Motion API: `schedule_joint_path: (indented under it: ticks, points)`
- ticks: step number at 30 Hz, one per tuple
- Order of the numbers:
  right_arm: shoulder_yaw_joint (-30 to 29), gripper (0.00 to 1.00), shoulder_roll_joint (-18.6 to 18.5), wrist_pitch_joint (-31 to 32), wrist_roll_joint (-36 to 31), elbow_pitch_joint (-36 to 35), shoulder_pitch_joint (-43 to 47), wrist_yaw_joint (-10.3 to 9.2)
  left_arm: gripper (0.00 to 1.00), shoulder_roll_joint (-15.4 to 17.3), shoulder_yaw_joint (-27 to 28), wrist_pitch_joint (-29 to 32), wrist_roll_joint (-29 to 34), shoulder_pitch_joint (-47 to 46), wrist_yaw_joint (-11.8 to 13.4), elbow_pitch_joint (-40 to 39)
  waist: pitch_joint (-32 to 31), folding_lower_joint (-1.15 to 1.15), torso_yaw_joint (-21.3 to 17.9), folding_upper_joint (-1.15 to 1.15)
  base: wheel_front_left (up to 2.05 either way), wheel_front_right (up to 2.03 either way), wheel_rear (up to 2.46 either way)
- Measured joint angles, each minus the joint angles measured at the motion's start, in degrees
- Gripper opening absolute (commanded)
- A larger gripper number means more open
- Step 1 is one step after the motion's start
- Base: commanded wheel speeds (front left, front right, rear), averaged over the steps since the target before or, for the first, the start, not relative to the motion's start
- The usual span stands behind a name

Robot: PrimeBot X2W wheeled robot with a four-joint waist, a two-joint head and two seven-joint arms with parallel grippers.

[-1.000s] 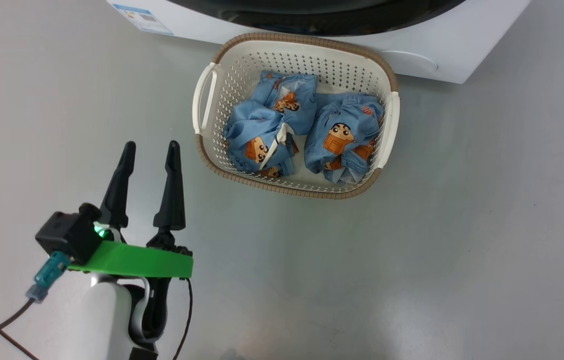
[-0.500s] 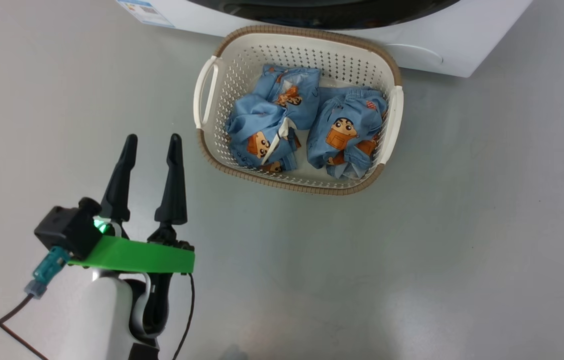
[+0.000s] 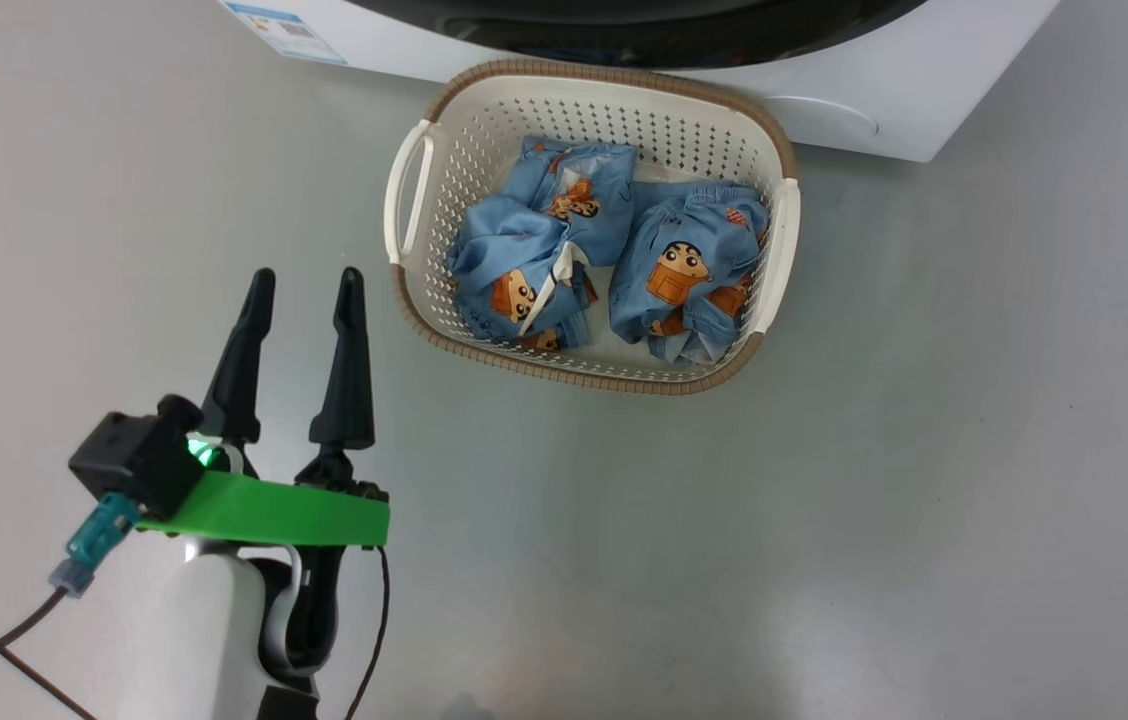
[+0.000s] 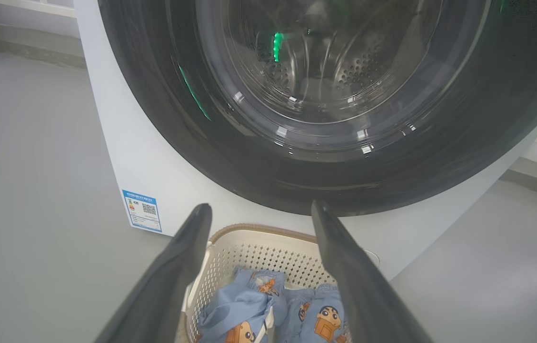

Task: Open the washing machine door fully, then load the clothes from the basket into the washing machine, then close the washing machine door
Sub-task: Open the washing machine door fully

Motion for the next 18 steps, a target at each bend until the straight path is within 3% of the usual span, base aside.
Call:
schedule_joint_path:
  ticks: [18]
  points:
    - [0.5,0.00,0.2,1.4,0.0,-0.8,1.2,-0.22,1.00,0.0,-0.1,0.0,0.0,0.0,0.0,0.0,-1.1,0.00,-0.5,0.00,0.00,0.00,0.00]
